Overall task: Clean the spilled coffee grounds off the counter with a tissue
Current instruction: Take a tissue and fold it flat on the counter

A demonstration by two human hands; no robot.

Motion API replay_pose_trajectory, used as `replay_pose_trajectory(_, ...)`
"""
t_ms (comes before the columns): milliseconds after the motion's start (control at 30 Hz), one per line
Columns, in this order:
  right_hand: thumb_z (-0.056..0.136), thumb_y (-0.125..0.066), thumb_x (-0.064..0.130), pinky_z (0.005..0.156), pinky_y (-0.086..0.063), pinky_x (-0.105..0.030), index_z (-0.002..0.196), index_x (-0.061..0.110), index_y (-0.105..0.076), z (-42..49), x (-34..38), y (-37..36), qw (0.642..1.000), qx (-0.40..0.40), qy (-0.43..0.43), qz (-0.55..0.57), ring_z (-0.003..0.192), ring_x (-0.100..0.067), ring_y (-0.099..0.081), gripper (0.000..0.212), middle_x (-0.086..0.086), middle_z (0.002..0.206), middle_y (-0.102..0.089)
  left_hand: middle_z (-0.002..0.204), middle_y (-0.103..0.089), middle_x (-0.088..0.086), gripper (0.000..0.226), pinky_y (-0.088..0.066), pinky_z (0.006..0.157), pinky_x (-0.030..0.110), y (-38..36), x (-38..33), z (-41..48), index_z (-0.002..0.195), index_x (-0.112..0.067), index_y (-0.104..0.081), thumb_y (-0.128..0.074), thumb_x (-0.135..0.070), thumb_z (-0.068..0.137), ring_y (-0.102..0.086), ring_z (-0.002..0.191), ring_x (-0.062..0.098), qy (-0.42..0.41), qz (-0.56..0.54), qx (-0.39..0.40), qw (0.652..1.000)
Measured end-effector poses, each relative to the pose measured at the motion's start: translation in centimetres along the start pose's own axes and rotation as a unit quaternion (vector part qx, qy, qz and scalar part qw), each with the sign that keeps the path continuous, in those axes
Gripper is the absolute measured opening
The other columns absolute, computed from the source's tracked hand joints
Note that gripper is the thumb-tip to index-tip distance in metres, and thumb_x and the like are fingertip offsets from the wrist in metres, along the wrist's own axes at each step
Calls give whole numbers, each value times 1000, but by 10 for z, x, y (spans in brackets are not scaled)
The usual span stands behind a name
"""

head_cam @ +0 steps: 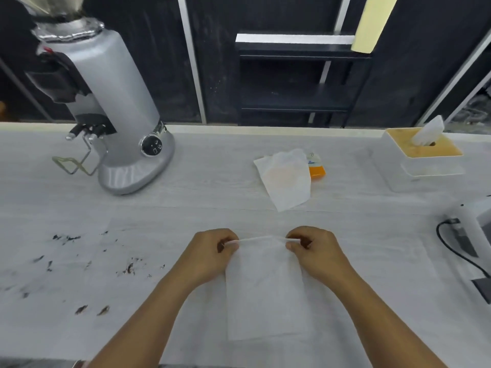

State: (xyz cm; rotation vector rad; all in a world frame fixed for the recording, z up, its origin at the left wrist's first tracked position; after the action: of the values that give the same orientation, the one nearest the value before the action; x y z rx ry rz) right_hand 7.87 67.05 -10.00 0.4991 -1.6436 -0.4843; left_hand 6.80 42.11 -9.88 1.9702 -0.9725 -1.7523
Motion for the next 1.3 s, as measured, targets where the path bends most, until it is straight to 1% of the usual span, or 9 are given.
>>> replay_pose_trajectory(167,82,-74,6,63,-45,-14,78,25,-72,-10,1,13,998,-23,47,39,75,-7,-58,20,17,84,-68,91,-68,-18,11,-51,72,16,5,-17,-17,93,-30,-71,-66,-20,93,-64,86,6,-110,6,-62,992)
replay_pose_trajectory(333,77,-75,-6,70,-41,-11,78,20,-71,-43,-8,13,984,12,180,-18,80,-9,-61,26,13,82,-68,102,-66,-20,12,-49,86,21,-6,4,-59,101,-27,-71,-62,-21,96,-62,100,3,-185,36,-42,981)
replay_pose_trajectory(400,75,-74,-9,76,-45,-19,80,16,-71,-60,-18,7,972,28,228,-46,86,-10,-61,26,10,87,-67,107,-65,-20,13,-49,90,25,-15,17,-75,103,-26,-72,-61,-23,96,-60,106,3,-196,44,-39,979)
replay_pose_trajectory(467,73,-73,-10,79,-48,-27,82,16,-71,-74,-29,1,966,41,246,-73,91,-14,-60,27,10,92,-65,109,-65,-18,14,-49,90,27,-24,26,-87,104,-24,-72,-62,-23,94,-59,107,5,-211,60,-26,975)
replay_pose_trajectory(567,69,-70,-12,78,-46,-27,81,16,-70,-90,-41,-6,959,51,256,-114,93,-14,-55,30,11,94,-62,107,-64,-16,10,-47,88,32,-38,29,-102,101,-24,-72,-65,-23,93,-56,105,9,-237,100,-17,966)
replay_pose_trajectory(833,66,-63,-7,79,-44,-28,89,14,-70,-101,-36,-5,950,38,270,-155,96,-14,-51,32,5,102,-61,112,-61,-19,20,-42,92,37,-51,33,-125,103,-28,-70,-63,-22,85,-50,111,12,-209,134,-54,967)
replay_pose_trajectory(967,82,-56,7,91,-46,-31,105,10,-72,-98,-24,-18,959,-21,253,-122,112,-15,-55,28,0,117,-62,121,-61,-14,29,-41,97,37,-57,24,-123,114,-25,-68,-58,-21,88,-51,117,14,-178,114,-126,969)
replay_pose_trajectory(1100,93,-58,19,113,-34,-37,131,12,-60,-94,-30,-52,943,54,261,-200,140,-17,-38,39,-3,147,-48,143,-56,-5,41,-38,105,51,-79,23,-114,130,-21,-63,-54,-41,95,-41,140,23,-164,217,-120,955)
replay_pose_trajectory(1300,101,-40,34,117,-24,-39,149,16,-36,-96,-50,-55,906,106,267,-311,149,-15,-15,52,-2,161,-23,156,-38,-6,60,-20,112,68,-84,38,-125,144,-25,-49,-46,-56,94,-24,149,27,-94,314,-83,941)
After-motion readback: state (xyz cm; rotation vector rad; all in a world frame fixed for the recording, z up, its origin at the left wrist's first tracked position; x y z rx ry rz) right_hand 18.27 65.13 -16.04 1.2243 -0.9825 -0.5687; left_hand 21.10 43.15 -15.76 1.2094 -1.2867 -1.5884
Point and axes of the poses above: each hand's wrist, its own z-axis towards the middle knuckle, its own y-axis out of the back of the hand, x = y × z, the point moved 2 cm from there along z, towards the middle knuckle
